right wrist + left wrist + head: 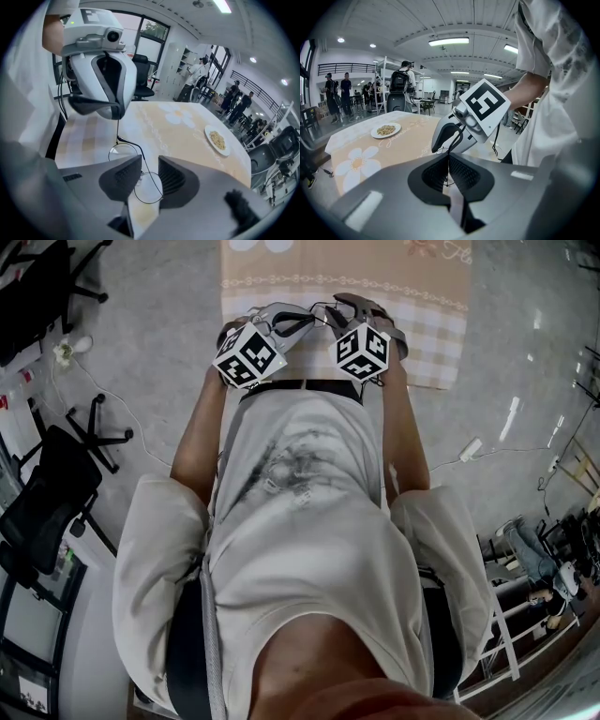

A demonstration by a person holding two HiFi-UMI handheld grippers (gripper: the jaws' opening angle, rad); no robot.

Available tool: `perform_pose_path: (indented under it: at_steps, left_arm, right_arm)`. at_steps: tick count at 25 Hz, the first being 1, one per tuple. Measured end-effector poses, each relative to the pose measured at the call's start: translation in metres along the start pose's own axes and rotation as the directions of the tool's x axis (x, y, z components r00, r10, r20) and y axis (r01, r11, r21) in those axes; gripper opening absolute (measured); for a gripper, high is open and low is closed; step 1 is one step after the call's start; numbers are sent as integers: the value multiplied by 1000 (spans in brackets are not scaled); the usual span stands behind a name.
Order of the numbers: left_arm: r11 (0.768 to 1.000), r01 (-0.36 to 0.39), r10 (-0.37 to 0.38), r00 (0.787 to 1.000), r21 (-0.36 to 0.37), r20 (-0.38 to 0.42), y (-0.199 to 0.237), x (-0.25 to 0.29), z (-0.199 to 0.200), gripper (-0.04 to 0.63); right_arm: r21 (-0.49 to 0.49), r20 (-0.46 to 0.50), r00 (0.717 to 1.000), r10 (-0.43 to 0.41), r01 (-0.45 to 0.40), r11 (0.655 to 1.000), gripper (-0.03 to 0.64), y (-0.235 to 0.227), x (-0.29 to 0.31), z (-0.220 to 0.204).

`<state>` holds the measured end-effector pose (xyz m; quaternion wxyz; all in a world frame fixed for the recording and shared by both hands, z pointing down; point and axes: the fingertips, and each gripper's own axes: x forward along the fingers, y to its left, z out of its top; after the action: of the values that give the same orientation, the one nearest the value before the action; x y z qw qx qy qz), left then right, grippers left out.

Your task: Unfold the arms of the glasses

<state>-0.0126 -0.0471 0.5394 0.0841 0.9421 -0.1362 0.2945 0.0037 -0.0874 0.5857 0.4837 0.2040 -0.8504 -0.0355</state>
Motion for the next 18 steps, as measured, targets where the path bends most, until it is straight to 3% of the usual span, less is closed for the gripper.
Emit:
perform_pose_path:
  at_steps: [18]
  left_arm:
    - [1000,20,-19,999,24,-29,-9,1,-4,14]
  right_arm:
    - [-116,-92,993,73,-83,990,87,12,19,-9]
